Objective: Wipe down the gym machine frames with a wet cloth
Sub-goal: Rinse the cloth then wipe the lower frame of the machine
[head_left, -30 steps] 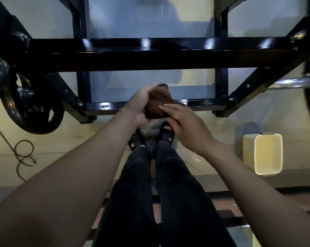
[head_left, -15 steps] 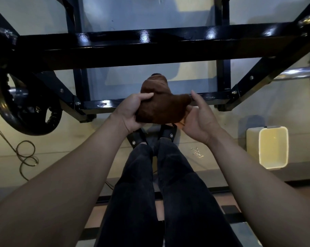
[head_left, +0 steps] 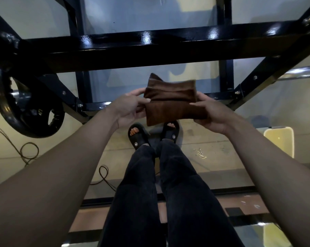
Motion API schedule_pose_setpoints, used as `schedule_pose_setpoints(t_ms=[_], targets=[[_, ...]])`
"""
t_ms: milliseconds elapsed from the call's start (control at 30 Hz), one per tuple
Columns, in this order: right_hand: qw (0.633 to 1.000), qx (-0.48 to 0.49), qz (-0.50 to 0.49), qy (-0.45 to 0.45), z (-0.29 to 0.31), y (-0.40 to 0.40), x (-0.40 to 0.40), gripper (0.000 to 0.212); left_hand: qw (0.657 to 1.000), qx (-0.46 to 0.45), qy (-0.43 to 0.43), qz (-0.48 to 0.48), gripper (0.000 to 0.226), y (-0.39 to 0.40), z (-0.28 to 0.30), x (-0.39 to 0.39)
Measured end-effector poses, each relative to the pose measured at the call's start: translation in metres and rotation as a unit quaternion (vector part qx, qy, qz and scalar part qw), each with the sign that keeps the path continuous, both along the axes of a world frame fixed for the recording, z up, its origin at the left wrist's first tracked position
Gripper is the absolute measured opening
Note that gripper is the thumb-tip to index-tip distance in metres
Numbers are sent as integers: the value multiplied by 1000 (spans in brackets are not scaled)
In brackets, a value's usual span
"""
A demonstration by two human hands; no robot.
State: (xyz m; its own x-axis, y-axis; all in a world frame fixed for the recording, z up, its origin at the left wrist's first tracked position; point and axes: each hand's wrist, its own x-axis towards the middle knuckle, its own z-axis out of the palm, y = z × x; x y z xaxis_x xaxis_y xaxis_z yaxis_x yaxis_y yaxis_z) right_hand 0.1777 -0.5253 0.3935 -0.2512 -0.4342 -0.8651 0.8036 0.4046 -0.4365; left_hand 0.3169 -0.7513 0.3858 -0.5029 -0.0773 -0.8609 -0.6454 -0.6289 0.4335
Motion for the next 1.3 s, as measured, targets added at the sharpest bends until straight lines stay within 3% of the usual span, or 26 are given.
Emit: schedule_pose_setpoints(t_ms=[133, 233, 367, 467, 567, 667, 733, 833, 933, 1033, 1100, 1167, 1300], targets=[[998, -35, -44, 12, 5, -6, -1, 28, 998, 62, 27, 18, 29, -6, 7, 0], [999, -18, -32, 36, 6, -8, 2, 31, 999, 36, -5, 4, 29, -8, 10, -3], [999, -5, -11, 42, 8, -11, 6, 29, 997, -50, -18, -58, 10, 1, 13, -8], [993, 31, 43, 106, 7, -18, 11, 12, 996, -46, -38, -61, 52, 1, 10, -9], [982, 60, 49, 172, 9, -22, 12, 36, 989, -51, -75, -116, 40, -2, 14, -10], [978, 55, -19, 199, 15, -29, 11, 37, 995, -40, -61, -66, 27, 3, 22, -15], [966, 57, -43, 247, 18, -37, 9, 37, 997, -61, -38, -24, 32, 8, 26, -25], [938, 77, -33, 337, 23, -53, -1, 19, 994, -111, -2, 24, 41, 9, 36, -43], [929, 65, -6, 365, 31, -63, -17, 39, 993, -98, 42, 45, 54, 0, 47, -55], [928, 48, -19, 370, 41, -69, -37, 46, 987, -141, 76, 28, 63, -11, 64, -72], [927, 36, -44, 371, 49, -78, -53, 48, 970, -228, 86, 19, 66, -15, 73, -87], [902, 49, -34, 428, 56, -89, -67, 48, 931, -352, 87, -32, 68, -19, 76, -103], [788, 154, 154, 576, 60, -103, -78, 48, 829, -524, 81, -177, 64, -22, 64, -119]])
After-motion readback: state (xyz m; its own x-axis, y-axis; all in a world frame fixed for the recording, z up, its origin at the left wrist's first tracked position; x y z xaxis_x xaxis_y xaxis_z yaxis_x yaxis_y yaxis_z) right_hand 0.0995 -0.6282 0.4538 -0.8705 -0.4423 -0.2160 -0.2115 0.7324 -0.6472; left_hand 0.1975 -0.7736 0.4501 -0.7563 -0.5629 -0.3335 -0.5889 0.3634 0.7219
